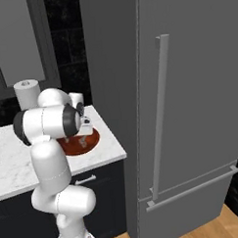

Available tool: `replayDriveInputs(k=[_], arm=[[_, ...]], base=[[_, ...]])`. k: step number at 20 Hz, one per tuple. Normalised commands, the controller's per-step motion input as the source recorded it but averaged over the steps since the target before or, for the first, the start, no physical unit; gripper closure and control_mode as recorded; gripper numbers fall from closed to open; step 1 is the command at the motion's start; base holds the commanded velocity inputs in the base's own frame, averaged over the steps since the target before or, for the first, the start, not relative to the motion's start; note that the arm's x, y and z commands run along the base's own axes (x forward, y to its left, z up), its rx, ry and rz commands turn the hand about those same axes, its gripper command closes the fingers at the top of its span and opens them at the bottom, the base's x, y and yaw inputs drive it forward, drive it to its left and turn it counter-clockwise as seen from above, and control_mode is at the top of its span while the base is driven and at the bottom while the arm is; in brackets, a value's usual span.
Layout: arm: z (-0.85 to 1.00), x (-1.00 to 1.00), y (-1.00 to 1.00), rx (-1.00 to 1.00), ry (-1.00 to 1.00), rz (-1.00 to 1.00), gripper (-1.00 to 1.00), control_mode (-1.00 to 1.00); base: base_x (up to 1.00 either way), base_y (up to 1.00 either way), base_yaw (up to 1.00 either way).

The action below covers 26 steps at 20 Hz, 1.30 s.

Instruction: Grab a lemon wedge from the fridge and one ice cube from the ice bowl, and put them in the glass of lemonade.

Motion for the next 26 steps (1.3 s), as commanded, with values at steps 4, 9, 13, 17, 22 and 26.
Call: replayDriveInputs(k=[4, 9, 13, 17, 22, 26], arm=[[0.15, 0.02, 0.0, 0.0, 0.0, -0.01, -1.0, -1.0], [0.16, -0.02, -0.08, 0.0, 0.0, -0.01, -1.0, -1.0], [0.02, -0.09, -0.06, 0.0, 0.0, -0.03, -1.0, -1.0], [0.0, -0.16, -0.04, 0.0, 0.0, -0.04, -1.0, -1.0], [-0.01, -0.2, -0.02, 0.0, 0.0, -0.05, -1.0, -1.0], [-0.26, -0.01, 0.0, -0.01, 0.01, -0.03, -1.0, -1.0]], base=[[0.0, 0.0, 0.0], [0.0, 0.0, 0.0], [0.0, 0.0, 0.0], [0.0, 0.0, 0.0], [0.0, 0.0, 0.0], [0.0, 0.0, 0.0]])
